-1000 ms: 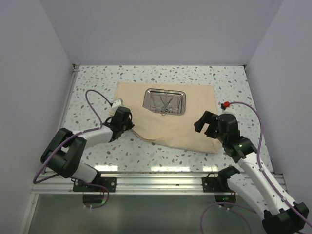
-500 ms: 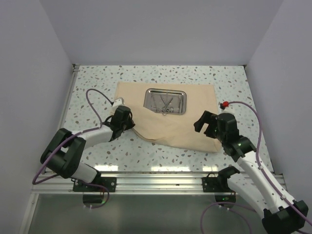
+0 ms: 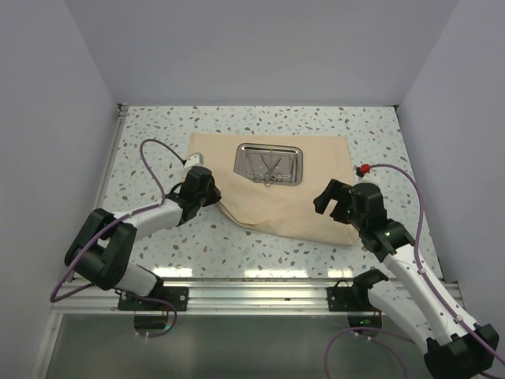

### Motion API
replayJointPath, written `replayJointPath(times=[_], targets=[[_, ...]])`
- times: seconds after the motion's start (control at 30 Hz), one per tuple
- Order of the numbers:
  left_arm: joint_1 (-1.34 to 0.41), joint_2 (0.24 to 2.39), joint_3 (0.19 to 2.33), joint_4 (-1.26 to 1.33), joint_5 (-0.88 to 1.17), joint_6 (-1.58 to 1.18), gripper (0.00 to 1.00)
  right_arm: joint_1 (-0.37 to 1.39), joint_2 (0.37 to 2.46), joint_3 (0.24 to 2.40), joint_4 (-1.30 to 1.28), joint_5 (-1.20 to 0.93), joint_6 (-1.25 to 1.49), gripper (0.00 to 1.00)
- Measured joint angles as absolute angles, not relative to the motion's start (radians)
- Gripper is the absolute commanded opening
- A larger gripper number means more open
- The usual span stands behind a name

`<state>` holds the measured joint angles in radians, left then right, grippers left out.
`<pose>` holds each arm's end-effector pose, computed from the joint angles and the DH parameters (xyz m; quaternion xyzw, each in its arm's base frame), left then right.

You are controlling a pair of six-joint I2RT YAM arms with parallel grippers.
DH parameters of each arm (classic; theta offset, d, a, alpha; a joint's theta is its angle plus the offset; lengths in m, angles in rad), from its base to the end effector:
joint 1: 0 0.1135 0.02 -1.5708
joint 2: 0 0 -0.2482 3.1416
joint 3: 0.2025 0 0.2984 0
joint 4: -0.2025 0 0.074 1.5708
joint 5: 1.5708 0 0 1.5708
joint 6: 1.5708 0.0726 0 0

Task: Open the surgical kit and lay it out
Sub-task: Open the surgical kit at the center of the board.

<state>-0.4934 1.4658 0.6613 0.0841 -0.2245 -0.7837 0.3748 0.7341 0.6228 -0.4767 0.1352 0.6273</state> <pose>0.3148 -0.1509 0.0958 -0.1766 0.8890 -0.1624 0.3900 0.2402 0.0840 0.2260 0.1424 0.8686 0.1739 0.4415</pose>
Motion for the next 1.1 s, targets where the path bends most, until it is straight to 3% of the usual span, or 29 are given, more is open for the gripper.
replayJointPath(times=[0.07,0.87,0.97,1.07,1.1], targets=[[-0.493,1.465,0.670,0.084,-0.214,-0.780,0.31,0.375,0.735,0.623,-0.476,0.135,0.627,0.98],[-0.497,1.480,0.740,0.116,-0.094,-0.774,0.35,0.375,0.767,0.618,-0.435,0.133,0.627,0.98],[-0.500,1.497,0.747,0.137,-0.081,-0.775,0.33,0.375,0.772,0.617,-0.432,0.130,0.627,0.98],[-0.500,1.532,0.750,0.160,-0.074,-0.776,0.18,0.375,0.775,0.617,-0.432,0.128,0.627,0.98],[-0.500,1.541,0.750,0.164,-0.073,-0.776,0.09,0.375,0.774,0.617,-0.432,0.127,0.627,0.99]])
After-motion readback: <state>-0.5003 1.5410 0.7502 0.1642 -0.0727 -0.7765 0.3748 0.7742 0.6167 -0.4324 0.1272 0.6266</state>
